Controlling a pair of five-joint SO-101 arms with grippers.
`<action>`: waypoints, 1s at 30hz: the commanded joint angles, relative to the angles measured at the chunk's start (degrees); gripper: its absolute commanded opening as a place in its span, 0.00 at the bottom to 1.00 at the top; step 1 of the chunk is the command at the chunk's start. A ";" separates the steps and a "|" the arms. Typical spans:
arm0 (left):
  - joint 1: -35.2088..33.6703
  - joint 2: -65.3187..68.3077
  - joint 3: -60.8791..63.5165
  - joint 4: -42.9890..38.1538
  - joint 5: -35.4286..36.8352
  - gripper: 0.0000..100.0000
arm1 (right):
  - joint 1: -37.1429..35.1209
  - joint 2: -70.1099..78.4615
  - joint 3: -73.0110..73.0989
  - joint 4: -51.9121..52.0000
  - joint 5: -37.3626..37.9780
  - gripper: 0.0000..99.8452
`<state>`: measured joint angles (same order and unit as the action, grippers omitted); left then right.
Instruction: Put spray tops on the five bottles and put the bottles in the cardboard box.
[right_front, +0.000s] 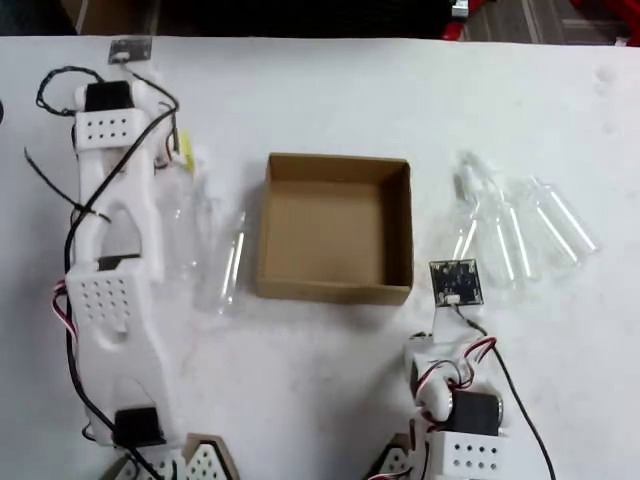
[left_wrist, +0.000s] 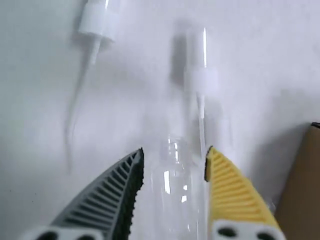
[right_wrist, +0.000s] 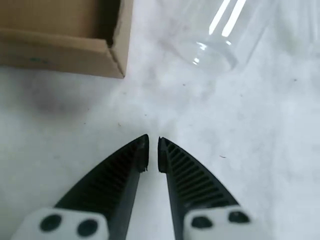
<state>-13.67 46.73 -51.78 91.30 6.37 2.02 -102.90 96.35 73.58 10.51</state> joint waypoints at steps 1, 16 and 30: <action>0.57 -0.66 3.87 -5.80 1.32 0.20 | 0.48 -0.22 0.53 -0.92 0.00 0.02; 0.66 -0.57 13.36 -12.48 1.32 0.20 | 1.71 -0.22 0.53 -0.92 0.00 0.02; 0.66 1.10 8.79 -7.30 1.49 0.02 | 1.71 -0.22 0.53 -0.92 0.00 0.02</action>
<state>-13.67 49.80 -38.07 79.96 7.16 3.08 -102.90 96.35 73.58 10.51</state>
